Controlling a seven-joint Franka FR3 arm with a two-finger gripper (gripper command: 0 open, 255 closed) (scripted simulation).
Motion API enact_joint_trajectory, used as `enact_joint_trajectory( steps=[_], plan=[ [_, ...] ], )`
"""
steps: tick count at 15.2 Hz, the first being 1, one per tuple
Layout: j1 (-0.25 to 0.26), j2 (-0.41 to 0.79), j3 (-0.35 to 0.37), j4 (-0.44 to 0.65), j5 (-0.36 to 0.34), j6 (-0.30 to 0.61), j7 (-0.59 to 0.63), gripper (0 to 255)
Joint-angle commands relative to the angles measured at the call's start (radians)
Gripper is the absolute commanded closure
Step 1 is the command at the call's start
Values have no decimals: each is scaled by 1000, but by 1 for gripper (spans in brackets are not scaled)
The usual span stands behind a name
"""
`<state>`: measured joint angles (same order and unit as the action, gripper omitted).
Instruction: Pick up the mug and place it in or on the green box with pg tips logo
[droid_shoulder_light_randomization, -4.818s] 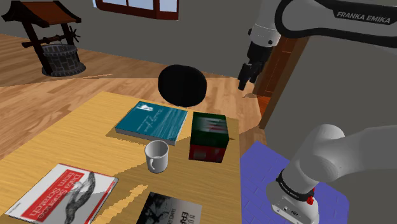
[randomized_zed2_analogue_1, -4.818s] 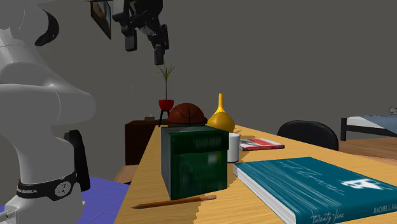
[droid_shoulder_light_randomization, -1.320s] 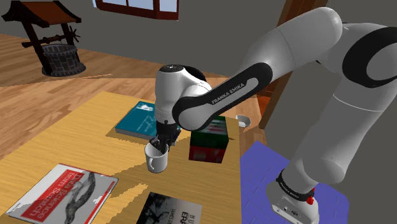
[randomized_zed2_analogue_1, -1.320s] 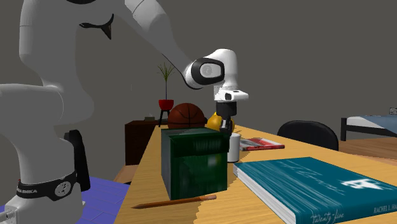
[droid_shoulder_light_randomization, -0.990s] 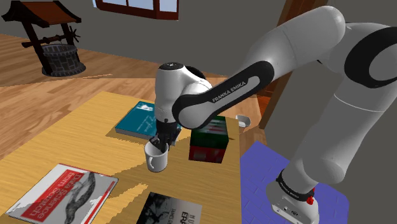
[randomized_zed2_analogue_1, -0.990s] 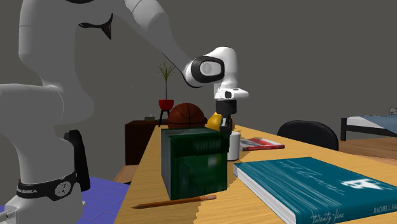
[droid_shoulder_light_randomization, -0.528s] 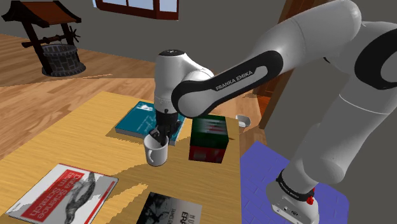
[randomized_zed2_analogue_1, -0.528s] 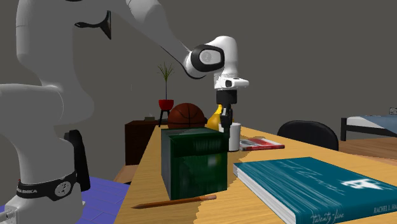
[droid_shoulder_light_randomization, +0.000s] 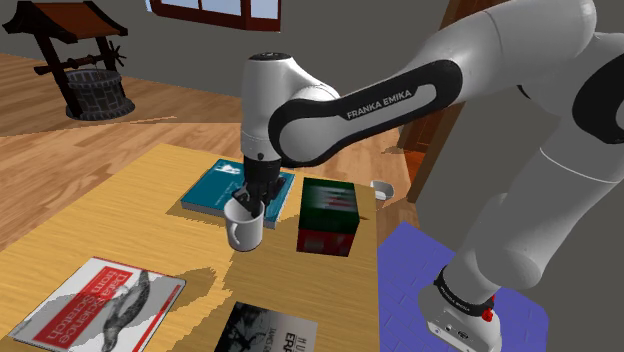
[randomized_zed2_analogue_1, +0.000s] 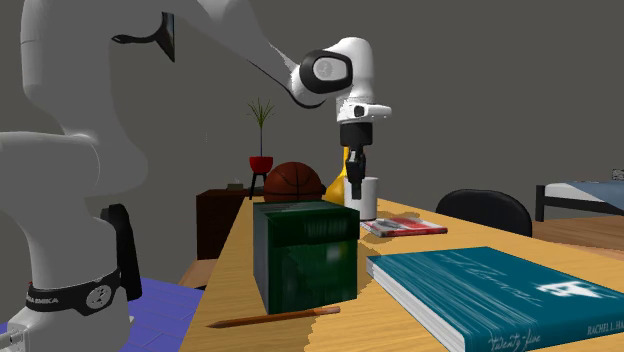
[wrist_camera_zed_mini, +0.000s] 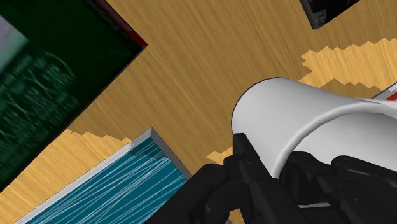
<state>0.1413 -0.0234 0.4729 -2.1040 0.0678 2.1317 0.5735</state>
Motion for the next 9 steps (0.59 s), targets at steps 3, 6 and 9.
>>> enact_joint_trajectory(
  steps=[3,6,9],
  plan=[
    [-1,-22,-3,34,9,-54,-5,255],
    [-2,-34,-4,62,14,-94,-8,255],
    [-3,-44,-6,93,18,-134,-9,255]
  ],
)
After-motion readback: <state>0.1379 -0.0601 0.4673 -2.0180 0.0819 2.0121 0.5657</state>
